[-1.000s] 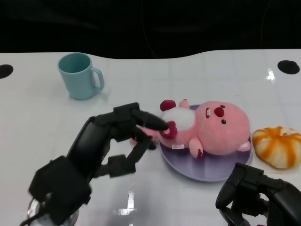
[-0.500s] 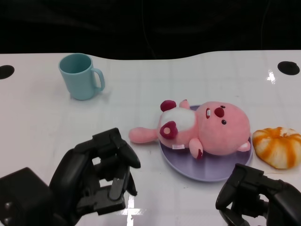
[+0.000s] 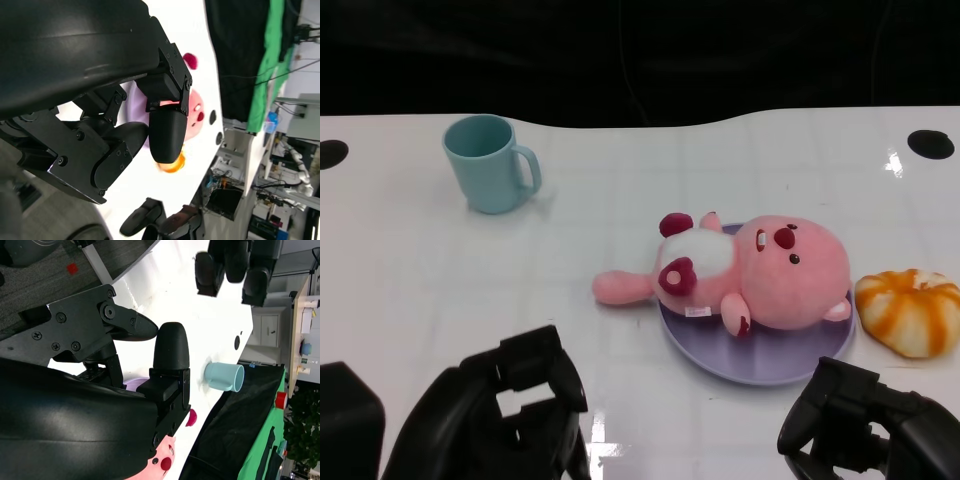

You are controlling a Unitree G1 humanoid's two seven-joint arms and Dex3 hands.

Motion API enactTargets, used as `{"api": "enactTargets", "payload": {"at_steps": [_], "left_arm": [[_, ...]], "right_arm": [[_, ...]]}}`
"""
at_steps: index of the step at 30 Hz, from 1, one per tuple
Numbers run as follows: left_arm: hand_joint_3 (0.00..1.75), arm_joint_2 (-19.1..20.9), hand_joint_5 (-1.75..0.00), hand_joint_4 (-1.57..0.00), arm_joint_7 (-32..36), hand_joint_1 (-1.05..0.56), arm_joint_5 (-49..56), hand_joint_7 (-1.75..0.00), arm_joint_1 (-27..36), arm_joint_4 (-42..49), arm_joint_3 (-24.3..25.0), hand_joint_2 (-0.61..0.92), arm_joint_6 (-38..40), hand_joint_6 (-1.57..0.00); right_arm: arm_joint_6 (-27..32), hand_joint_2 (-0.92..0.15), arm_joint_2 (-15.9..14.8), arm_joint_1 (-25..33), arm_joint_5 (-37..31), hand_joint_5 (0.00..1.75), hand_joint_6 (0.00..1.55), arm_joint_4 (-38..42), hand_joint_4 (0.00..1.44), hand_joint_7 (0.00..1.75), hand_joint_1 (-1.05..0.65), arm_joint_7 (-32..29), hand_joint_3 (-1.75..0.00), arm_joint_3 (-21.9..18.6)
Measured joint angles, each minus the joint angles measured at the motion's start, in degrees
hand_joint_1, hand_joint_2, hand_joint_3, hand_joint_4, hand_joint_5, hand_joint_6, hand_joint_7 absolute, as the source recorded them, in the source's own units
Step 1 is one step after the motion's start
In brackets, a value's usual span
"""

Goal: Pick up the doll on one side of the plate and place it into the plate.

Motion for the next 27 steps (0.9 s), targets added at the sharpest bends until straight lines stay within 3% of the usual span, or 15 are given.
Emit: {"api": "enactTargets", "payload": {"at_steps": [6,17,27], "left_arm": [[1.45,-0.5,-1.75,-0.87,0.7,-0.1,-2.5,-1.66,1.3,-0.1,0.5,0.41,2.1,-0.76],[1.48,0.2,-1.75,-0.88,-3.1,-0.09,-2.9,-1.67,-1.0,9.4,1.0,0.39,-2.5,-0.76],[1.47,0.2,-1.75,-0.88,-3.0,-0.11,-2.8,-1.69,-1.2,9.5,0.5,0.38,-3.0,-0.75]], "right_arm": [[0.0,-0.74,0.0,0.3,0.3,1.75,0.49,-0.6,0.61,1.55,-0.23,0.1,-0.76,-0.4],[0.0,-0.75,-0.2,-1.0,0.4,1.75,0.5,0.2,0.61,1.55,-0.21,0.3,-0.74,-1.5],[0.1,-0.75,-0.3,-1.9,0.7,1.75,0.49,2.0,0.6,1.55,-0.23,0.7,-0.74,-1.9]]}}
